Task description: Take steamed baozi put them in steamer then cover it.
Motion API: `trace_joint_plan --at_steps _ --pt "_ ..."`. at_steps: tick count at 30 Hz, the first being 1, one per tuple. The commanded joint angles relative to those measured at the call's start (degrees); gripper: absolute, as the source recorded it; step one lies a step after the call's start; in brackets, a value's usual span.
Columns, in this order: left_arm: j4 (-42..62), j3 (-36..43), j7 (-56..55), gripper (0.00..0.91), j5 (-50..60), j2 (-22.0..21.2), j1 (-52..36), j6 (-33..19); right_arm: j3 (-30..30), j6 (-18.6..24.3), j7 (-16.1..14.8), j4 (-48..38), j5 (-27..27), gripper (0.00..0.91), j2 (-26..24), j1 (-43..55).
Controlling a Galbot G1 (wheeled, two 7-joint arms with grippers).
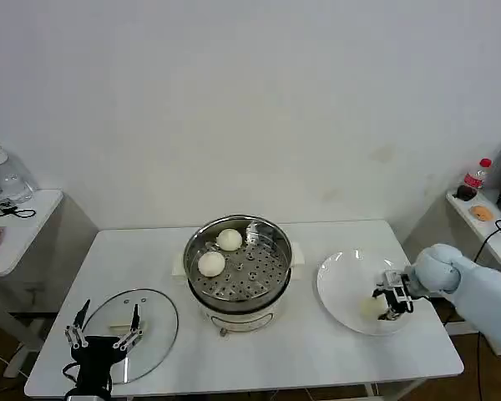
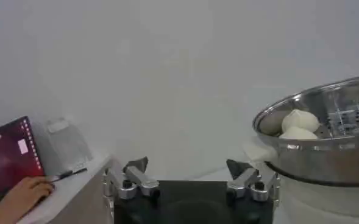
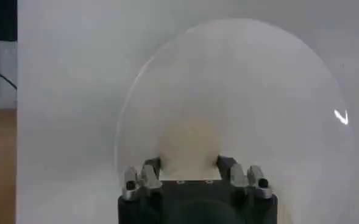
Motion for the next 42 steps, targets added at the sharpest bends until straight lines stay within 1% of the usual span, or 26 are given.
trace_joint_plan --at_steps 1,4,8,10,12,13,15,19,23,24,25,27,29,33,37,42 --pt "0.1 0.0 0.0 0.907 0.0 0.1 -0.1 0.0 -4.0 0.3 -0.9 0.2 3.3 0.645 -1.5 10.6" --pt "0.3 0.0 -0.1 0.907 0.0 0.1 -0.3 -0.1 -5.9 0.4 -1.1 0.0 5.1 0.635 -1.1 16.6" --pt "0.3 0.0 0.0 0.907 -0.1 0.4 -0.4 -0.1 -10.2 -0.1 -1.2 -0.3 8.9 0.645 1.6 27.7" --pt "0.2 -0.2 0.0 0.907 -0.4 0.5 -0.4 0.0 -12.2 -0.5 -1.1 -0.3 10.4 0.645 3.8 32.4" --pt "0.1 -0.4 0.0 0.907 -0.5 0.7 -0.3 0.1 -14.1 -0.7 -1.1 -0.2 11.5 0.645 5.3 34.5" --pt "-0.1 -0.6 0.0 0.907 -0.7 0.8 -0.3 0.2 -16.2 -1.0 -0.9 0.2 13.3 0.645 7.0 38.5" --pt "-0.3 -0.7 0.0 0.907 -0.9 0.9 0.0 0.3 -18.6 -1.4 -0.5 1.2 14.9 0.645 9.0 43.3" --pt "-0.3 -0.8 0.0 0.907 -1.1 0.8 0.1 0.5 -22.9 -2.1 0.4 3.9 17.6 0.645 14.0 48.6" --pt "-0.3 -1.2 0.0 0.907 -2.2 1.0 0.3 0.8 -25.0 -2.9 1.5 5.9 19.9 0.645 18.8 50.2" --pt "-0.3 -1.4 0.0 0.907 -2.8 1.1 0.5 1.0 -25.4 -2.9 1.7 6.1 20.5 0.645 20.3 49.8" --pt "-0.3 -1.5 0.1 0.907 -3.1 1.2 0.7 1.1 -25.4 -2.9 1.8 6.2 20.6 0.645 20.5 49.7" --pt "-0.6 -1.6 0.1 0.907 -3.9 1.3 1.0 1.5 -26.1 -2.6 2.4 6.1 20.9 0.645 23.7 48.2" --pt "-0.6 -1.9 0.1 0.907 -3.9 1.1 1.1 1.5 -26.4 -2.3 2.5 5.7 21.3 0.645 25.6 47.0" --pt "-1.0 -2.3 0.1 0.907 -3.8 0.9 1.4 1.5 -27.1 -0.9 2.6 3.8 20.8 0.645 30.2 43.5" --pt "-1.6 -3.3 0.2 0.907 -3.8 0.7 1.4 1.6 -28.5 1.1 2.1 1.7 19.3 0.645 33.6 41.3" --pt "-1.8 -4.0 0.2 0.907 -4.0 0.5 1.8 1.6 -29.4 4.7 0.7 -0.4 16.4 0.645 36.6 39.5"
